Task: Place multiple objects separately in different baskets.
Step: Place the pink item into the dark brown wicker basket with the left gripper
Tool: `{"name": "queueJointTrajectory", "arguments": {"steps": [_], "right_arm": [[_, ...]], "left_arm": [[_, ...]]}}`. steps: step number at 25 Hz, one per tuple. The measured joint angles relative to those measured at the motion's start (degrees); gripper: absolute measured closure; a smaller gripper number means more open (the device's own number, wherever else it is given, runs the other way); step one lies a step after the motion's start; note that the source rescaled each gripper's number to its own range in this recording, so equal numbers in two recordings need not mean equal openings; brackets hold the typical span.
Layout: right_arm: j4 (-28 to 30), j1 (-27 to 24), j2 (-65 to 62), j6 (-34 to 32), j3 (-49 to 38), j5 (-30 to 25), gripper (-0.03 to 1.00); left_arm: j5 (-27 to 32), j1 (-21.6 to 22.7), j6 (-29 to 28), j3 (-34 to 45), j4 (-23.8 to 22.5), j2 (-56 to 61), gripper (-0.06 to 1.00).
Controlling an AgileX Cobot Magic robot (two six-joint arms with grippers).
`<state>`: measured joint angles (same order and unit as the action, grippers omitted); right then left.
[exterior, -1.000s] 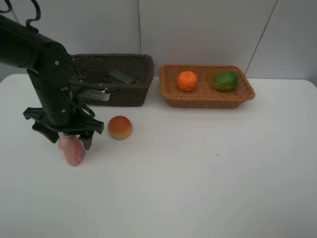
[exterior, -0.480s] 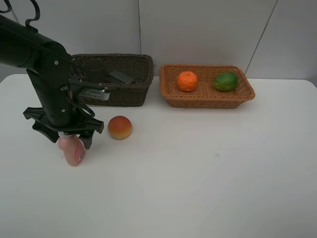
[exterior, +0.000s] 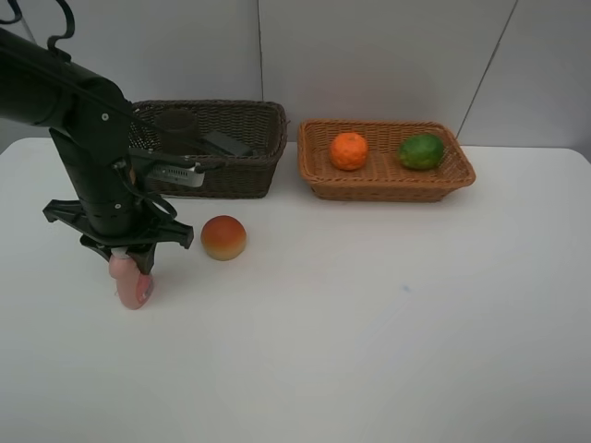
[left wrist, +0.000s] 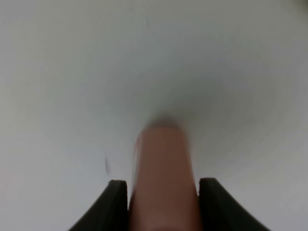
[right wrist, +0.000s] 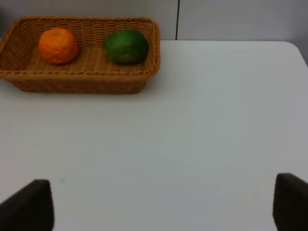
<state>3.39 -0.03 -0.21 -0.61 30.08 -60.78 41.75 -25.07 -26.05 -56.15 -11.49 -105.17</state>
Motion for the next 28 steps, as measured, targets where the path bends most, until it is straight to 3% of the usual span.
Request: {"name": "queueJointTrajectory", "arguments": {"steps": [28], "right_arm": [[0.0,0.0,0.0,0.0,0.0,0.0,-0.03]], "left_arm": [[-0.1,0.0,0.0,0.0,0.0,1.0,0.54]]}}
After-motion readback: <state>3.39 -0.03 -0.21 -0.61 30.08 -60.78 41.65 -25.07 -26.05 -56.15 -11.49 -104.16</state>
